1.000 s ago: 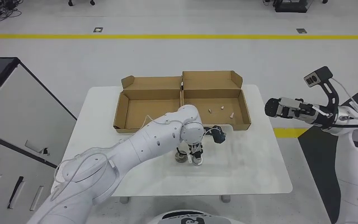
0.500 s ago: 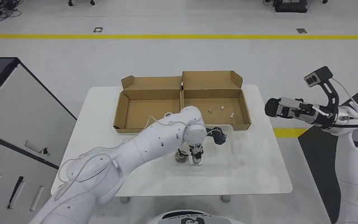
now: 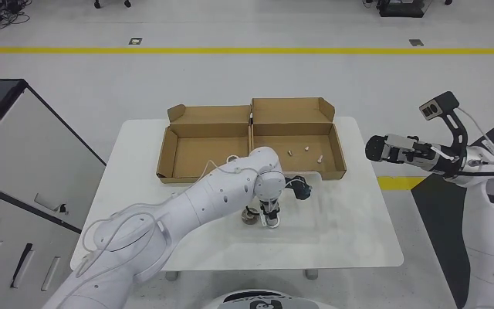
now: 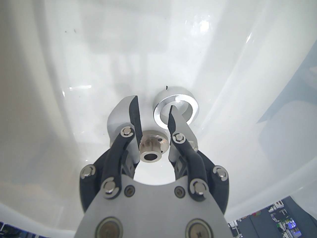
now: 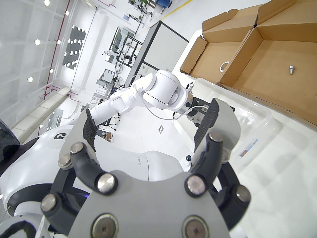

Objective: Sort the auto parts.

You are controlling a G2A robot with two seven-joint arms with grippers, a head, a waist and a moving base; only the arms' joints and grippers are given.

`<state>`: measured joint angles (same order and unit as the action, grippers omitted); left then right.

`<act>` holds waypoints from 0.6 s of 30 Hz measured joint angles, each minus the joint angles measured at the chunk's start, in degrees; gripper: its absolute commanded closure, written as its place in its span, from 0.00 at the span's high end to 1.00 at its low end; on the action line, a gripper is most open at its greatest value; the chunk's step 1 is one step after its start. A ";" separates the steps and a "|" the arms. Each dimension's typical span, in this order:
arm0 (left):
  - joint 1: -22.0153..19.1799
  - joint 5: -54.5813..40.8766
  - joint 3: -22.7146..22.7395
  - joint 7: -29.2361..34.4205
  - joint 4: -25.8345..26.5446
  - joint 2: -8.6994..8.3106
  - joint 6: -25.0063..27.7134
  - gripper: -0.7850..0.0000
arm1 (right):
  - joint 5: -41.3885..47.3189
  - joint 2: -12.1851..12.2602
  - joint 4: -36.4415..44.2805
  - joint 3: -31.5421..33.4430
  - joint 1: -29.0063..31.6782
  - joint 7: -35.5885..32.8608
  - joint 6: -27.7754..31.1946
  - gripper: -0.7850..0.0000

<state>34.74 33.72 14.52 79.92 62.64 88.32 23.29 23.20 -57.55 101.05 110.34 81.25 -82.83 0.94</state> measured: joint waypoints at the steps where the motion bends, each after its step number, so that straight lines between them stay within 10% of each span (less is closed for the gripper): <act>1: 0.04 0.03 -0.02 0.03 -0.05 0.04 0.05 0.36 | 0.00 0.00 0.00 0.00 0.00 0.00 0.00 1.00; 13: 0.30 1.29 -0.58 -0.23 -1.25 0.99 -0.35 0.25 | 0.00 0.00 0.00 0.00 0.00 0.00 0.00 1.00; 15: 0.38 1.63 -0.83 -0.30 -1.62 1.29 -0.54 0.02 | 0.00 0.00 0.00 0.00 0.00 0.00 0.00 1.00; 18: 0.33 1.97 -1.03 -0.36 -2.23 1.72 -0.81 0.00 | 0.00 0.00 0.00 0.00 0.00 0.00 0.00 1.00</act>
<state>35.07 35.70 13.49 79.56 60.41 90.04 22.48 23.20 -57.55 101.05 110.34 81.25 -82.83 0.94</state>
